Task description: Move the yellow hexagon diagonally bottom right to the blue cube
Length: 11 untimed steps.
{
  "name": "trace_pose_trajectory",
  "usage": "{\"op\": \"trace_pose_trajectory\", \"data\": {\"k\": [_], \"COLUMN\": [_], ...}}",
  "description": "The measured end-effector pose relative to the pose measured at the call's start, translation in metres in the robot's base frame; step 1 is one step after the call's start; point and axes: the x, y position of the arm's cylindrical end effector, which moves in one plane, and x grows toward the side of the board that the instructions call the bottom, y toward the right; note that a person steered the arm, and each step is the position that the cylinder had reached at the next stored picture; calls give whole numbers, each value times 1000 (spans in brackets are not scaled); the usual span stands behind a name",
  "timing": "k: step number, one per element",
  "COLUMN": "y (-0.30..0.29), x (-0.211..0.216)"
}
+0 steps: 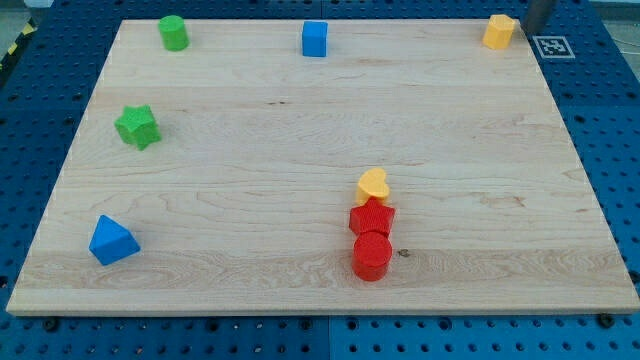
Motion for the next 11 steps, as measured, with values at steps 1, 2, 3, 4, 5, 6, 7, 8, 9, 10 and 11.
{"op": "trace_pose_trajectory", "data": {"k": [1,2,3,4,5,6,7,8,9,10,11], "y": [-2,-3,-14,-29,-36,-35,-27,-51,-67,-80,-85], "x": [-8,-9,-9,-1,7,14,20,21,27,32,43]}}
